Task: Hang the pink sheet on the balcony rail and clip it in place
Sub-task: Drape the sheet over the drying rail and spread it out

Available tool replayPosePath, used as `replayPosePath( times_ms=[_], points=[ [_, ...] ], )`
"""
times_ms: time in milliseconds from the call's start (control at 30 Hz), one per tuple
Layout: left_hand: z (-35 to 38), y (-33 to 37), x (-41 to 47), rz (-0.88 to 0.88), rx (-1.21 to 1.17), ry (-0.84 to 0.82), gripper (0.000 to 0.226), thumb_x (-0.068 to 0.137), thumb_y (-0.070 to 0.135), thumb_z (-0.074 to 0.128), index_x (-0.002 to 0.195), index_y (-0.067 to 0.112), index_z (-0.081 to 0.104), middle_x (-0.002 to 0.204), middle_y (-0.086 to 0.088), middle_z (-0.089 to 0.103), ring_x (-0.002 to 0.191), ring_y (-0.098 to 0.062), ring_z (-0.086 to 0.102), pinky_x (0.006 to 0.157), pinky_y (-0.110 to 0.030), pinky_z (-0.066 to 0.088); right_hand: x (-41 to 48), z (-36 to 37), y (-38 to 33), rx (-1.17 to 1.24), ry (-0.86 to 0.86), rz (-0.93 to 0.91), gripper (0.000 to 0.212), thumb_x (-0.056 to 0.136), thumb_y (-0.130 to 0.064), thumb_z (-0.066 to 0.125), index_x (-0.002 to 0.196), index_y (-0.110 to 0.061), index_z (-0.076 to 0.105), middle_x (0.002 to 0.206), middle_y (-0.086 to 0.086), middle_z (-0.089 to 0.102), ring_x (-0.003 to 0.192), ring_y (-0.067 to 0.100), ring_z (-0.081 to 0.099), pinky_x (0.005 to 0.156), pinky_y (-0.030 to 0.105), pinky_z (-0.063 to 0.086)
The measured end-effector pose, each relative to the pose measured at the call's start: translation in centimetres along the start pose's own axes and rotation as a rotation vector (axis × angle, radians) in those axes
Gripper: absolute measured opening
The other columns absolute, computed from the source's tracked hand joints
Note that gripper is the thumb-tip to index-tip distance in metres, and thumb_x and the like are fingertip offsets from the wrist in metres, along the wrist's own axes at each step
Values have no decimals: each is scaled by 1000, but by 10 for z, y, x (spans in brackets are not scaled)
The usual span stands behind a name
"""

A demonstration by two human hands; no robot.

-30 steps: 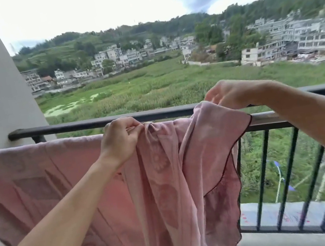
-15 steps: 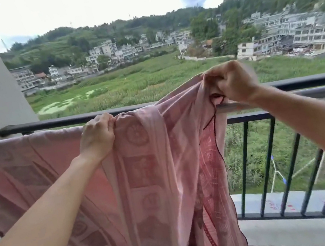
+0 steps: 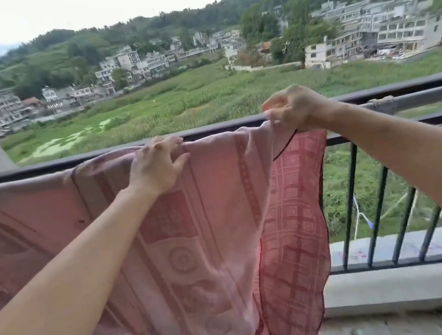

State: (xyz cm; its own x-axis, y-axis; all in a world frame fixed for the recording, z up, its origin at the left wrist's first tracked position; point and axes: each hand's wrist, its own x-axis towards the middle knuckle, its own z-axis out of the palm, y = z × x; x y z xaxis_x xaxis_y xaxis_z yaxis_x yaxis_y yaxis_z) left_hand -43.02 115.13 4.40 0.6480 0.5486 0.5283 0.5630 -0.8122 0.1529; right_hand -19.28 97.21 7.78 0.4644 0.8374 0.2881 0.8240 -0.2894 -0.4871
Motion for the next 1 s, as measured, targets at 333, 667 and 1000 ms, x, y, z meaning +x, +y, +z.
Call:
replayPosePath(
  times_ms=[333, 667, 1000],
  points=[
    [-13, 43, -1, 158, -214, 223, 13, 87, 20, 67, 86, 10, 76, 85, -7, 73, 81, -27, 67, 72, -35, 52, -26, -16, 30, 122, 543, -247, 22, 90, -9, 58, 104, -15, 74, 87, -1, 73, 70, 19, 68, 60, 42, 60],
    [4, 92, 1, 165, -453, 67, 36, 94, 47, 54, 82, 15, 66, 87, -3, 66, 78, -19, 60, 76, -32, 48, -66, -51, 83, 105, 432, 197, 52, 89, -43, 51, 55, -5, 56, 62, 5, 62, 56, 31, 56, 59, 37, 49],
    [24, 34, -16, -1, -188, 144, 23, 86, 23, 65, 106, 19, 75, 108, -8, 73, 103, -29, 65, 87, -40, 52, -61, -2, 58, -105, 440, 93, 19, 94, -28, 63, 96, -15, 77, 90, -3, 72, 81, 14, 62, 68, 26, 56]
  ],
)
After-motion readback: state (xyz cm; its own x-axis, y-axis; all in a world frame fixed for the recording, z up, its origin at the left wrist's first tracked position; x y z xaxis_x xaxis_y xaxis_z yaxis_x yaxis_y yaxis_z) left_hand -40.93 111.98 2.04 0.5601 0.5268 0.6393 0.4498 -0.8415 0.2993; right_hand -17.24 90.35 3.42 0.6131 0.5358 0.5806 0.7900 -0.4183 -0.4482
